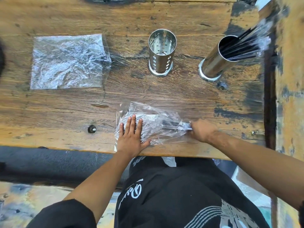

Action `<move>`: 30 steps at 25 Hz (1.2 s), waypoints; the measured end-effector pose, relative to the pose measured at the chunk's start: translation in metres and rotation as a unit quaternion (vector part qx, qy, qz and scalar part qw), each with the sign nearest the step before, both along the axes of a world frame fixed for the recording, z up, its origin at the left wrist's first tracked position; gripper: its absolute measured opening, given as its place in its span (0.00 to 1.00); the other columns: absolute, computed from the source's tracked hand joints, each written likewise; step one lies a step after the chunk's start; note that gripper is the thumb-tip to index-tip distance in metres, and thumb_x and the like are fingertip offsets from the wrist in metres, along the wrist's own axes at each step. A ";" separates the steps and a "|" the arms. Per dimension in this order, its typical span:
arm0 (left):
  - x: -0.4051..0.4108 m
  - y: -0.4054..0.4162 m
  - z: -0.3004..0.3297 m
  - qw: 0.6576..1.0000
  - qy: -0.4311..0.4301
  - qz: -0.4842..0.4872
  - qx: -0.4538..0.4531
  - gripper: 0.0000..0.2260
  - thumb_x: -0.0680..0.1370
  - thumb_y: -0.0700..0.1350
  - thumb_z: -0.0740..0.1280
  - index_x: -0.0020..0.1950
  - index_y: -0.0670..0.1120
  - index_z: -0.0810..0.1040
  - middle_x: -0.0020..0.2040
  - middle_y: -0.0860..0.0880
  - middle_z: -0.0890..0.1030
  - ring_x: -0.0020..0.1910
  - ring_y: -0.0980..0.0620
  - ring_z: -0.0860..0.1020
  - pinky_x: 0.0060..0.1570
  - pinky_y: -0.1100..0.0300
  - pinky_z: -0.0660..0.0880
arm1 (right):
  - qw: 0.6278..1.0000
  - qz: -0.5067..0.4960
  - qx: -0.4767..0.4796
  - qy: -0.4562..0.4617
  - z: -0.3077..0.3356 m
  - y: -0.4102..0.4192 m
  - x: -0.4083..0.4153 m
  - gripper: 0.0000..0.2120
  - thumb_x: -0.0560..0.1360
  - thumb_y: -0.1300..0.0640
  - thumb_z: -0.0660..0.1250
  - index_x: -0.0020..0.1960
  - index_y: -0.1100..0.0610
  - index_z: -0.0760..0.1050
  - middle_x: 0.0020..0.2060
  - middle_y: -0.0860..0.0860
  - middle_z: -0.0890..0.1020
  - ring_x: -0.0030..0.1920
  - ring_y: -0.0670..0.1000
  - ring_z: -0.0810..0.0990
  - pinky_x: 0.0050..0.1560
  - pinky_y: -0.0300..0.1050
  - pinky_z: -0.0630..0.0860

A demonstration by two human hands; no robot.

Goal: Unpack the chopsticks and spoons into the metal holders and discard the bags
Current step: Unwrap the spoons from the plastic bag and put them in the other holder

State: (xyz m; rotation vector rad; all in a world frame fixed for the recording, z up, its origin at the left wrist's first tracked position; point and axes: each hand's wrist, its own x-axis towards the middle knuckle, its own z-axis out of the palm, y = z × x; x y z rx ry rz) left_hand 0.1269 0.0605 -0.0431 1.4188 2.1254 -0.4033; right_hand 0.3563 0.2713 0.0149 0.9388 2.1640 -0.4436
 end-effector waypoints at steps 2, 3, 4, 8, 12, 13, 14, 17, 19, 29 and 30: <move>-0.003 -0.009 0.007 0.999 0.002 0.033 -0.010 0.45 0.77 0.75 0.46 0.82 0.49 0.32 0.82 0.44 0.31 0.81 0.45 0.32 0.80 0.40 0.37 | 1.000 -0.001 0.005 -0.016 0.012 0.008 0.002 0.18 0.79 0.44 0.65 0.61 0.55 0.78 0.54 0.58 0.85 0.54 0.58 0.84 0.48 0.46 0.78; -0.005 -0.013 0.011 0.998 0.003 0.054 -0.015 0.45 0.77 0.75 0.47 0.83 0.49 0.32 0.82 0.44 0.31 0.82 0.45 0.33 0.80 0.41 0.38 | 1.000 -0.001 0.008 -0.019 0.018 0.011 0.001 0.17 0.79 0.45 0.65 0.61 0.55 0.78 0.54 0.58 0.85 0.54 0.58 0.84 0.47 0.46 0.76; -0.007 -0.016 0.014 0.997 0.002 0.081 -0.020 0.46 0.77 0.75 0.48 0.83 0.49 0.33 0.82 0.44 0.32 0.82 0.45 0.34 0.80 0.41 0.38 | 1.000 -0.002 0.011 -0.022 0.023 0.014 -0.001 0.17 0.79 0.46 0.65 0.62 0.55 0.77 0.55 0.57 0.84 0.55 0.58 0.84 0.47 0.46 0.76; -0.021 -0.019 0.026 0.981 -0.006 0.194 -0.026 0.49 0.76 0.75 0.55 0.84 0.49 0.38 0.84 0.43 0.36 0.83 0.44 0.38 0.80 0.41 0.40 | 0.999 -0.001 0.039 -0.011 0.048 0.031 -0.017 0.15 0.78 0.50 0.63 0.62 0.54 0.77 0.56 0.57 0.84 0.55 0.59 0.83 0.51 0.49 0.78; -0.036 -0.018 0.029 0.969 -0.005 0.244 -0.027 0.51 0.74 0.75 0.59 0.84 0.48 0.41 0.84 0.43 0.38 0.83 0.43 0.39 0.81 0.40 0.43 | 0.996 0.010 0.085 0.037 0.081 0.059 -0.050 0.16 0.78 0.47 0.64 0.61 0.55 0.77 0.56 0.58 0.84 0.55 0.60 0.83 0.51 0.49 0.78; -0.040 -0.015 0.030 0.967 -0.006 0.252 -0.028 0.52 0.73 0.76 0.59 0.84 0.48 0.41 0.84 0.42 0.38 0.83 0.43 0.40 0.80 0.40 0.43 | 0.994 0.014 0.098 0.054 0.090 0.068 -0.059 0.16 0.78 0.47 0.63 0.61 0.56 0.76 0.56 0.58 0.84 0.55 0.61 0.83 0.49 0.49 0.77; -0.044 -0.013 0.031 0.966 -0.008 0.258 -0.030 0.53 0.73 0.76 0.60 0.84 0.48 0.41 0.84 0.42 0.38 0.83 0.43 0.40 0.80 0.40 0.44 | 0.992 0.016 0.109 0.069 0.099 0.076 -0.069 0.16 0.79 0.47 0.63 0.61 0.57 0.74 0.55 0.59 0.84 0.55 0.61 0.83 0.48 0.50 0.77; -0.052 -0.006 0.034 0.963 -0.014 0.268 -0.035 0.54 0.73 0.75 0.62 0.84 0.47 0.41 0.84 0.42 0.38 0.83 0.42 0.40 0.80 0.39 0.44 | 0.982 0.016 0.154 0.104 0.129 0.103 -0.099 0.15 0.79 0.48 0.63 0.59 0.56 0.74 0.54 0.60 0.84 0.54 0.62 0.84 0.49 0.51 0.78; -0.056 -0.003 0.035 0.961 -0.017 0.273 -0.041 0.54 0.73 0.74 0.64 0.84 0.47 0.41 0.84 0.42 0.37 0.83 0.42 0.39 0.80 0.39 0.45 | 0.978 0.016 0.180 0.105 0.145 0.122 -0.114 0.14 0.79 0.48 0.63 0.58 0.55 0.76 0.52 0.59 0.84 0.51 0.61 0.84 0.48 0.50 0.78; -0.058 0.001 0.034 0.958 -0.033 0.281 -0.051 0.55 0.73 0.73 0.64 0.84 0.46 0.38 0.83 0.41 0.35 0.83 0.41 0.37 0.80 0.40 0.43 | 0.970 0.060 0.224 -0.066 0.174 0.172 -0.174 0.08 0.80 0.53 0.64 0.53 0.55 0.80 0.41 0.49 0.80 0.41 0.54 0.80 0.40 0.44 0.74; -0.057 0.002 0.034 0.957 -0.035 0.283 -0.049 0.55 0.73 0.73 0.64 0.84 0.45 0.38 0.83 0.41 0.35 0.83 0.41 0.37 0.80 0.40 0.43 | 0.968 0.076 0.227 -0.075 0.171 0.175 -0.182 0.07 0.81 0.54 0.65 0.52 0.54 0.80 0.41 0.48 0.81 0.41 0.53 0.80 0.40 0.45 0.74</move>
